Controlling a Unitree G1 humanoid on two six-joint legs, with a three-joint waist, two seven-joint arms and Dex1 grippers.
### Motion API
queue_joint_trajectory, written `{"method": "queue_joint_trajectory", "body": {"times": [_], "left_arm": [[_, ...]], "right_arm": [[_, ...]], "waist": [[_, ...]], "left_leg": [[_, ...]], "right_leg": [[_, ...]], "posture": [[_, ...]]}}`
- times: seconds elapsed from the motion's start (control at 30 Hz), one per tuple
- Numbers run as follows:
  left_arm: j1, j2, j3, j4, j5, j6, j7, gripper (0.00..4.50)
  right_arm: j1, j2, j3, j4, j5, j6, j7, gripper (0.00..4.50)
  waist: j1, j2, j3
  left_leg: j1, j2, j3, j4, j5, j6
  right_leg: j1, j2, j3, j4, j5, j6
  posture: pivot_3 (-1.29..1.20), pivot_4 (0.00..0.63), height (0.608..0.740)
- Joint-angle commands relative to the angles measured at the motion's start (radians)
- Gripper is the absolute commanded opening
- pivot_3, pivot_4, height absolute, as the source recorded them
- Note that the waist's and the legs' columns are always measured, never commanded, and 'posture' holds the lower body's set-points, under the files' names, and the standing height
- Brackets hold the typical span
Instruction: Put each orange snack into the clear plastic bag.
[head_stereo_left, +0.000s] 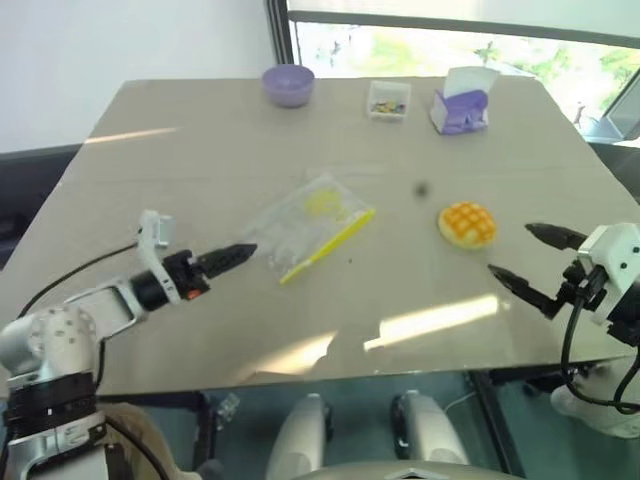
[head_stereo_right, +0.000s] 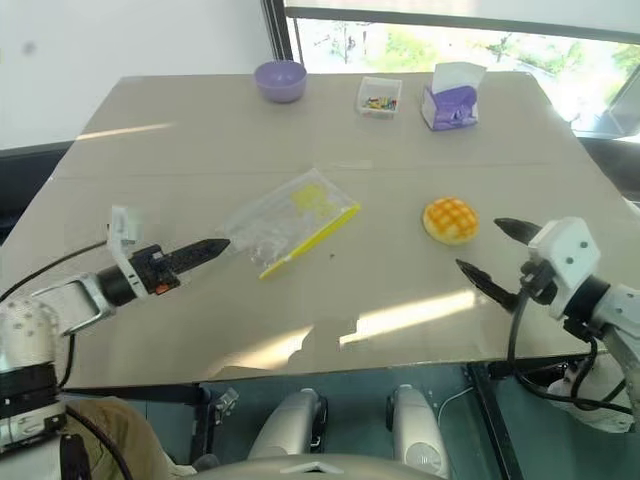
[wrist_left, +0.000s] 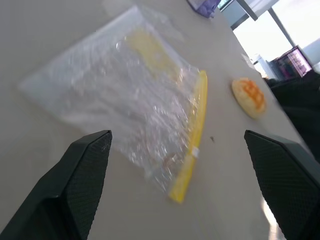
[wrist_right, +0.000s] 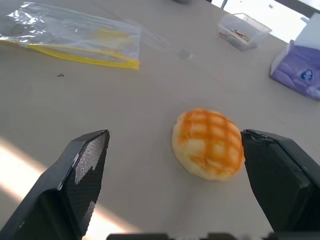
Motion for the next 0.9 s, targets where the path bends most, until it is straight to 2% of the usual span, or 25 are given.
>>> {"method": "queue_joint_trajectory", "body": {"times": [0.03, 0.17, 0.43, 0.63, 0.7, 0.77, 0.83, 0.9], "left_arm": [[-0.006, 0.017, 0.013, -0.003, -0.038, 0.168, 0.072, 4.49], [-0.070, -0.052, 0.044, 0.014, -0.022, 0.249, 0.192, 4.49], [-0.254, -0.414, 0.168, 0.010, 0.083, 0.328, 0.588, 4.49], [-0.340, -0.560, 0.255, 0.030, 0.143, 0.328, 0.770, 4.49], [-0.374, -0.620, 0.317, 0.047, 0.162, 0.328, 0.820, 3.94], [-0.407, -0.672, 0.375, 0.059, 0.162, 0.328, 0.858, 3.15], [-0.434, -0.708, 0.418, 0.068, 0.150, 0.328, 0.891, 1.92], [-0.465, -0.736, 0.467, 0.073, 0.119, 0.328, 0.912, 1.19]], "right_arm": [[-0.039, 0.024, 0.042, -0.053, -0.009, -0.035, -0.020, 4.50], [-0.084, 0.045, 0.095, -0.082, -0.007, -0.030, -0.036, 4.50], [-0.121, 0.083, 0.207, -0.097, -0.070, -0.061, -0.063, 4.50], [-0.119, 0.100, 0.213, -0.092, -0.097, -0.076, -0.075, 4.50], [-0.111, 0.105, 0.213, -0.091, -0.107, -0.086, -0.083, 4.50], [-0.103, 0.113, 0.225, -0.086, -0.125, -0.100, -0.089, 4.50], [-0.100, 0.120, 0.243, -0.080, -0.149, -0.113, -0.092, 4.50], [-0.103, 0.118, 0.266, -0.070, -0.188, -0.136, -0.094, 4.50]], "waist": [[0.001, 0.000, 0.000], [0.003, 0.000, -0.001], [0.026, 0.002, -0.006], [0.031, 0.003, -0.008], [0.031, 0.004, -0.010], [0.031, 0.004, -0.010], [0.032, 0.004, -0.010], [0.032, 0.003, -0.010]], "left_leg": [[0.000, 0.000, 0.000, 0.000, 0.000, 0.000], [0.000, -0.001, 0.000, 0.000, 0.000, 0.000], [0.001, -0.004, -0.001, 0.001, 0.000, 0.000], [0.011, -0.006, -0.003, 0.001, 0.000, 0.000], [0.012, -0.006, -0.004, 0.001, 0.000, 0.000], [0.012, -0.006, -0.004, 0.001, 0.000, 0.000], [0.011, -0.006, -0.005, 0.001, 0.000, 0.000], [0.010, -0.007, -0.005, 0.001, 0.000, 0.000]], "right_leg": [[0.000, 0.000, 0.000, 0.000, 0.000, 0.000], [0.000, -0.001, 0.000, 0.000, 0.000, 0.000], [0.002, -0.004, -0.001, 0.001, 0.000, 0.000], [0.013, -0.006, -0.003, -0.001, 0.000, 0.000], [0.015, -0.005, -0.004, -0.001, -0.001, 0.000], [0.015, -0.005, -0.004, -0.001, -0.001, 0.000], [0.015, -0.005, -0.005, -0.001, 0.000, 0.000], [0.015, -0.006, -0.005, -0.002, 0.000, 0.001]], "posture": [[0.00, 0.150, 0.740], [0.00, 0.150, 0.740], [0.00, 0.150, 0.740], [0.00, 0.150, 0.740], [0.00, 0.150, 0.740], [0.00, 0.150, 0.740], [0.00, 0.150, 0.740], [0.00, 0.150, 0.740]]}}
